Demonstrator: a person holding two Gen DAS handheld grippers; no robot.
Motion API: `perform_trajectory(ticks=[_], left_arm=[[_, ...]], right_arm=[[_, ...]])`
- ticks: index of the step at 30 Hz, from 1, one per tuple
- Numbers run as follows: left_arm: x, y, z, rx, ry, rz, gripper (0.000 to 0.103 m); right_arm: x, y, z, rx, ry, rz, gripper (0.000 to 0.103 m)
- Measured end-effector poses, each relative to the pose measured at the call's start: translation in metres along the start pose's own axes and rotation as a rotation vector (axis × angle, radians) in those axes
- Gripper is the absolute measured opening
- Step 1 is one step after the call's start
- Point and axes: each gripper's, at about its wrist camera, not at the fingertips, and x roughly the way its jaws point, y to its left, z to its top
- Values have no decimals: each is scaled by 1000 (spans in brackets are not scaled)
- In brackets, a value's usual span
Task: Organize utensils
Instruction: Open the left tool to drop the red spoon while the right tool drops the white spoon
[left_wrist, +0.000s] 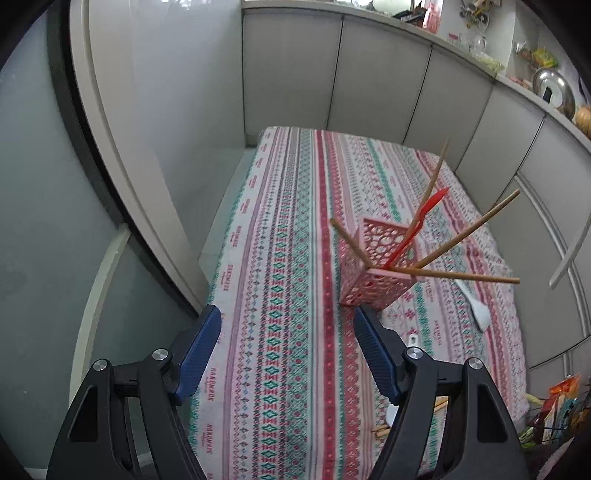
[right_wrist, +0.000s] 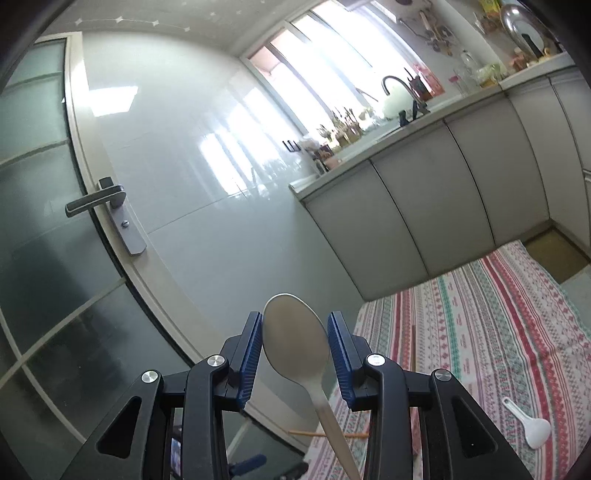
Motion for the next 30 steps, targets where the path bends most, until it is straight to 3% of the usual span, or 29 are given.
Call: perform_trajectory(ticks=[4,15,26,30], left_arm=[[17,10,-2,14,57,71,76],[43,36,5,-27,129,80,76],[52,35,10,-25,147,76,76],[53,34,10,-25,148,71,76]], right_arm=[[35,4,-28,-36,-61,-39,36],[114,-24,-89,-127,-111,-176,36],[126,-48,-101,-123,-164,-238,38],[125,-48,-104,-129,-160,-237,46]])
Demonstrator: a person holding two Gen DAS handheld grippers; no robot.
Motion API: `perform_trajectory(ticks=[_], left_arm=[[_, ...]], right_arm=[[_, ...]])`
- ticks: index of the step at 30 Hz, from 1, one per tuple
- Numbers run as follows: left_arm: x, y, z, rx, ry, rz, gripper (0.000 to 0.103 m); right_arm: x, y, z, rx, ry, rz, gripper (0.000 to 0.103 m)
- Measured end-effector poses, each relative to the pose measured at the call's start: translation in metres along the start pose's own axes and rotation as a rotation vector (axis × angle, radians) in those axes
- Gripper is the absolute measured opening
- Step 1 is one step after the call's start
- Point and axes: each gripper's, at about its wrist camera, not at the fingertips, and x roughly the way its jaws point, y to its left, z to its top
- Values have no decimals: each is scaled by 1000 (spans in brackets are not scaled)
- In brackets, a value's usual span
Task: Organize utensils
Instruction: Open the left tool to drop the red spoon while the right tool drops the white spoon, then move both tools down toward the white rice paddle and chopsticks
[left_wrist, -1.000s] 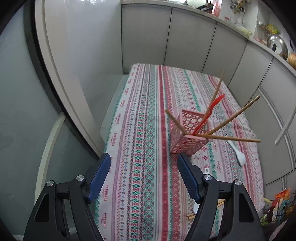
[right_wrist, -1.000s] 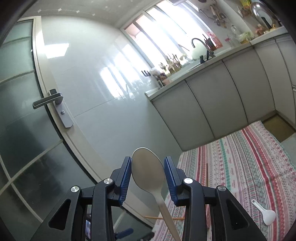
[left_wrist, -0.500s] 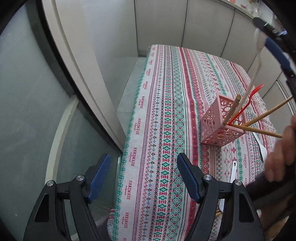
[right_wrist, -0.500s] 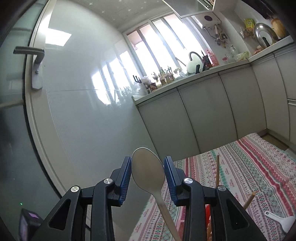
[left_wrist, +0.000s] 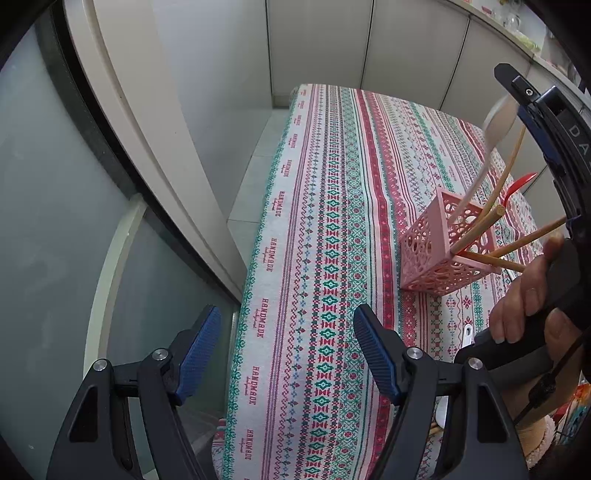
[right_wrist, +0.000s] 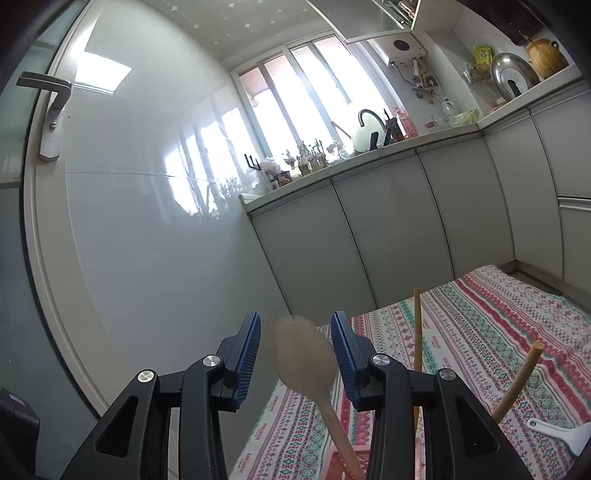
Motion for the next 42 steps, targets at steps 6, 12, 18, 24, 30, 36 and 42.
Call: perform_trajectory(ticks=[6,12,18,24,30,36,42], left_arm=[[-3,-3,0,6,-5,-7,76],[-10,-12,-2,8,-15,-39,76],[-17,-29,-11,51,-15,-54,76],[-18,-52,-26,108,22,-102,76],[-8,-79,-42,163,91,-143,76],[7,-112,-57,217,164,-179,76],[32,-143,-77,268,294,-254,76]], right_arm=[[-12,6,14,-15,17,1,52],[-31,9,47,-27,126,-20,55],[-72,-16,88,-28,233,-75,64],[-116,-59,106,-46,339,-183,73],[-147,-107,96,-22,471,-279,82],[-153,-152,69,34,617,-346,84],[-148,-193,27,85,805,-371,84]])
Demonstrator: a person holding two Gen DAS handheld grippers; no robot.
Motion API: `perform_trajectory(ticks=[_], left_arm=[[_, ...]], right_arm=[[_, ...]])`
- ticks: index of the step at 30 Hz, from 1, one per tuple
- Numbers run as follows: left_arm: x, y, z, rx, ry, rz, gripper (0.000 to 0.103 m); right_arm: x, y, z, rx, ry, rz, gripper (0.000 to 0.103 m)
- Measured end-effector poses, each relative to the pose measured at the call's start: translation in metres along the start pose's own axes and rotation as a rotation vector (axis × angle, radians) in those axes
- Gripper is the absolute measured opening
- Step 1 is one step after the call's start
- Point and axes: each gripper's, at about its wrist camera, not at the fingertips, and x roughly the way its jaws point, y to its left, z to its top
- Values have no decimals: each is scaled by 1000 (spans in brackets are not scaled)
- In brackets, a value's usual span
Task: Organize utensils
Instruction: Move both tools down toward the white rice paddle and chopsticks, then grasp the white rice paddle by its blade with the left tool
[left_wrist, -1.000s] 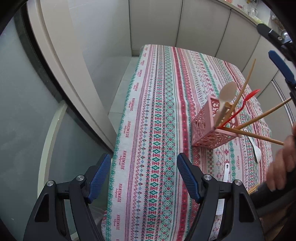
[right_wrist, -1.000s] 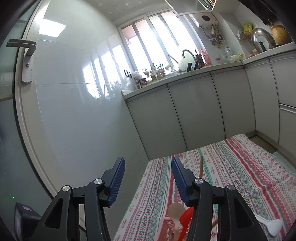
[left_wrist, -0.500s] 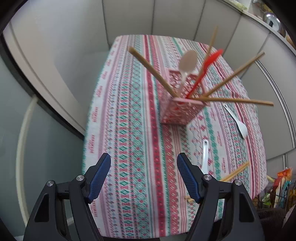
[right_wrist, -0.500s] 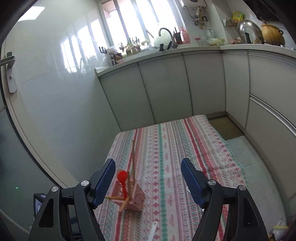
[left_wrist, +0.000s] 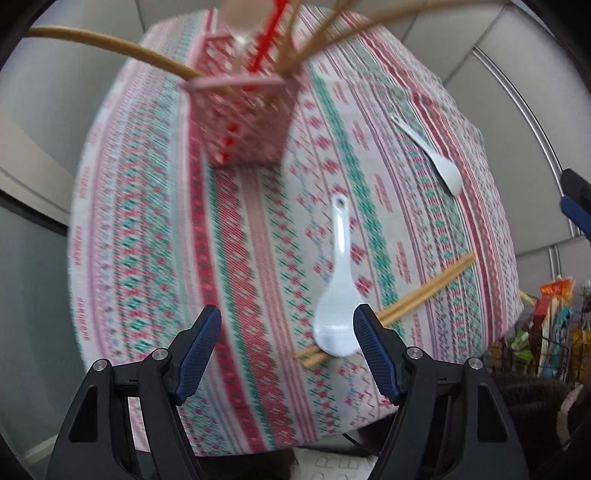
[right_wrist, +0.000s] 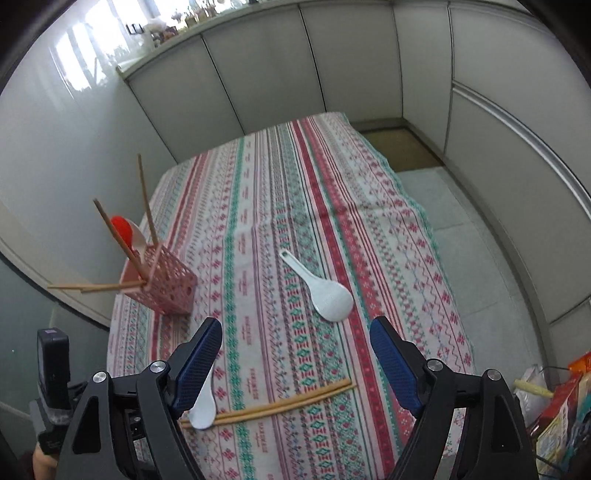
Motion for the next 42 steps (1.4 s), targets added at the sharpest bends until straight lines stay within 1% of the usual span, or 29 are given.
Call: perform_trajectory(ticks=[3,5,8,10,14,16,20,22,23,25,27,28,30,31,32,34,35,36,37,39,42], left_arm=[[15,-8,-4,-9,47,-42,76],[23,-10,-6,-17,71,-54,76],[32,-11,-7,-36,103,-69,76],[38,-12,-9,-45,125,-93,73],[47,-13,-12,-69,160,-138,72],[53,-14,-12,-82,172,-142,66],[55,-13,-10,-99,163,-159,64],[55,-14,-10,-100,157,-148,57],[54,-13,-9,-93,154,-139,55],[53,-10,-8,-74,145,-114,45],[53,-9,-6,-61,139,-100,40],[53,-9,-6,-59,135,-96,36],[53,-6,-2,-66,124,-88,30],[53,-3,0,-73,117,-78,27],[52,0,2,-75,106,-54,26],[49,4,7,-72,76,2,25],[49,7,10,-72,70,16,25],[48,9,12,-80,73,13,26],[47,12,12,-92,76,-3,26],[44,18,11,-117,93,-60,28],[43,23,4,-161,131,-122,38]], right_arm=[[13,-10,-8,6,63,15,84],[17,-14,-12,6,87,23,84],[21,-20,-18,-1,112,12,84],[21,-25,-19,-3,121,4,84],[20,-34,-22,6,127,-2,84],[20,-36,-23,11,127,-2,84],[19,-40,-23,26,130,7,84],[20,-41,-23,35,134,15,84],[20,-41,-23,38,136,18,84],[21,-42,-23,43,136,18,84],[22,-42,-23,45,137,16,84],[22,-42,-23,46,137,16,84],[23,-42,-24,48,139,16,84],[23,-42,-24,49,139,15,84],[24,-42,-24,49,140,14,84],[24,-42,-24,50,142,14,84],[24,-42,-24,51,142,15,84],[24,-43,-24,51,142,15,84],[24,-42,-24,50,141,14,84],[24,-42,-25,51,140,15,84],[24,-42,-25,51,140,15,84]])
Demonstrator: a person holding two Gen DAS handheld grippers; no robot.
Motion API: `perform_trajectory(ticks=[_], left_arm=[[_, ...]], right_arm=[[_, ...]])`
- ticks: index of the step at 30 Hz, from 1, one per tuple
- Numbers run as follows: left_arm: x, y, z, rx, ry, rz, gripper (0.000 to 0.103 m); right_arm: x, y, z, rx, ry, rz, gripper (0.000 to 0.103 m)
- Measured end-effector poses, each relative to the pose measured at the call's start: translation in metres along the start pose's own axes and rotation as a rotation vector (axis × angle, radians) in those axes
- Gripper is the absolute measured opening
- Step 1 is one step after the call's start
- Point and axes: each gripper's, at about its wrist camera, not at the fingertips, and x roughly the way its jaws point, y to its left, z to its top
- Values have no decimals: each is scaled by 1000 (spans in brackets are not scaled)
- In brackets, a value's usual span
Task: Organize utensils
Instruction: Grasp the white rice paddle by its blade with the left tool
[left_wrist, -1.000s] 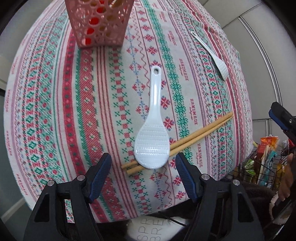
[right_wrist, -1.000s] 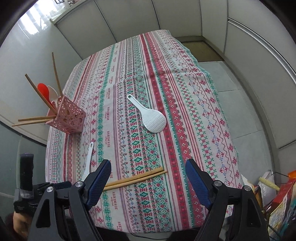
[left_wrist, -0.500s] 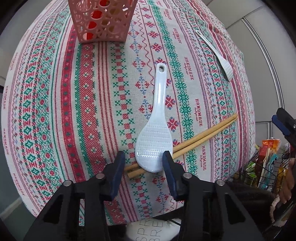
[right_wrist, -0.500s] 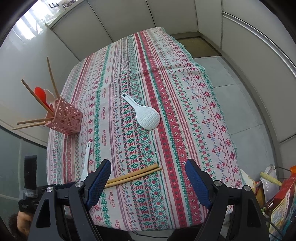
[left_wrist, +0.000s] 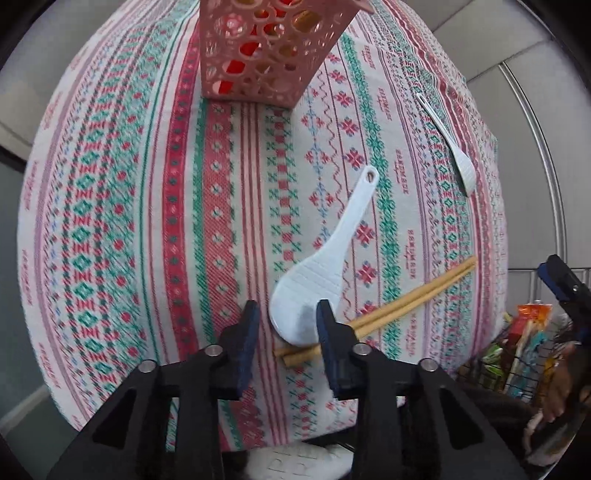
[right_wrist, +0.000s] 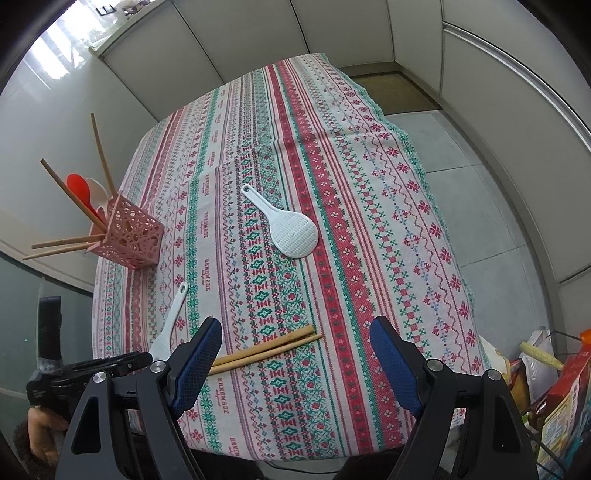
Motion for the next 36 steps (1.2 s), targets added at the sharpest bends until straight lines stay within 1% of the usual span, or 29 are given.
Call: perform_trajectory(ticks=[2,4,7,8,9,10,11,13,16,18,21,25,27,28,30,32,34,36], left_arm=[[3,3,-5,-27,29,-18,38],[8,10,-7,-89,49,-56,38],[7,18,-10,-172,31,-111,37],[5,24,-12,-190,30,-116,36],[5,27,-13,-204,25,-124,33],[3,31,-14,-211,22,-128,25],[3,33,-15,-217,23,-133,22],[3,36,-17,-244,21,-154,11],[-4,42,-21,-257,4,-165,7],[-14,49,-25,-254,-23,-160,5],[-32,47,-25,-218,-89,-138,3],[-63,36,-31,-123,-199,-64,2],[-80,31,-34,-79,-249,-38,2],[-87,28,-36,-57,-277,-17,2],[-100,25,-38,-24,-319,4,2],[-111,24,-40,-1,-347,7,2],[-118,18,-41,12,-371,10,2],[-123,16,-39,21,-388,13,2]], right_arm=[[0,0,0,0,1,3,84],[0,0,0,-1,2,4,84],[1,0,1,1,5,7,84],[2,-1,1,5,8,8,84],[3,-2,1,9,11,12,84],[4,-3,1,16,15,16,84],[5,-4,2,23,20,20,84],[7,-8,3,40,28,29,84],[11,-14,5,69,36,43,84],[13,-19,7,91,37,61,84],[19,-29,12,143,46,105,84],[28,-40,20,200,51,152,82],[34,-45,25,223,50,160,71],[38,-47,28,237,54,166,69],[47,-52,33,272,65,194,60],[58,-55,38,304,77,224,57],[65,-48,45,260,58,195,57],[69,-33,51,151,20,125,57]])
